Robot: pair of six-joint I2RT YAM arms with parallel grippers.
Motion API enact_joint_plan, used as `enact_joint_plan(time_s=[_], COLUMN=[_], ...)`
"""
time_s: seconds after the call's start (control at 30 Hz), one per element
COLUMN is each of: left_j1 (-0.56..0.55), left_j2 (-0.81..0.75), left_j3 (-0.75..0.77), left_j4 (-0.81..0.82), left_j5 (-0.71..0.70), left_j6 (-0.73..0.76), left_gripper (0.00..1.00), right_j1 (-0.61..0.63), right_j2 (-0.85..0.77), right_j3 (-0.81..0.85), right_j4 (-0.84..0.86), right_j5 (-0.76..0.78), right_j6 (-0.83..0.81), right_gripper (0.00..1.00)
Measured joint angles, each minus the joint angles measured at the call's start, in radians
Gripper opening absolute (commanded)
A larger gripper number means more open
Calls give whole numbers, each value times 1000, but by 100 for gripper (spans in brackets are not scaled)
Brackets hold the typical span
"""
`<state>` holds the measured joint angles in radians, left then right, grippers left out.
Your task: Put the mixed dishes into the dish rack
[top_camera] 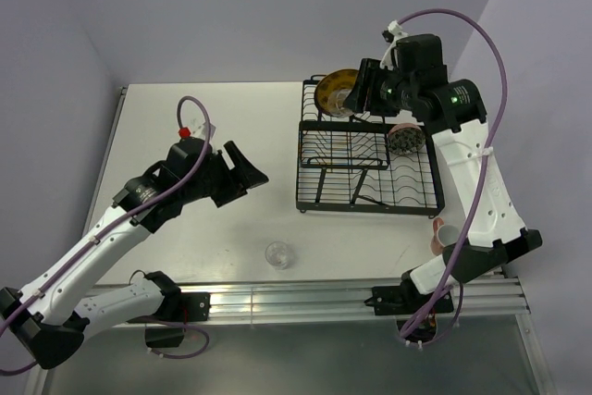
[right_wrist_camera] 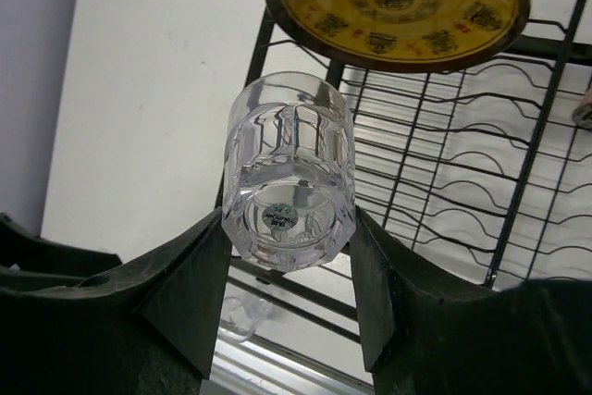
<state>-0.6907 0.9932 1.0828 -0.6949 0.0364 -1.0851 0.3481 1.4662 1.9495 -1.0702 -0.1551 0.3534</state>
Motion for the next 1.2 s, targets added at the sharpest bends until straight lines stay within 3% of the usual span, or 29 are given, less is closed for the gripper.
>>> enact_joint_plan(time_s=[1.2], left_j1=[0], left_j2=[18], left_j3=[-16], left_j4=[-26], left_j5=[11], left_j6=[0], left_gripper=[77], right_j1=[156], right_j2=[149], right_j3=[39], right_j4=[-82], right_j5=[304], right_j6=[-64], right_gripper=[0])
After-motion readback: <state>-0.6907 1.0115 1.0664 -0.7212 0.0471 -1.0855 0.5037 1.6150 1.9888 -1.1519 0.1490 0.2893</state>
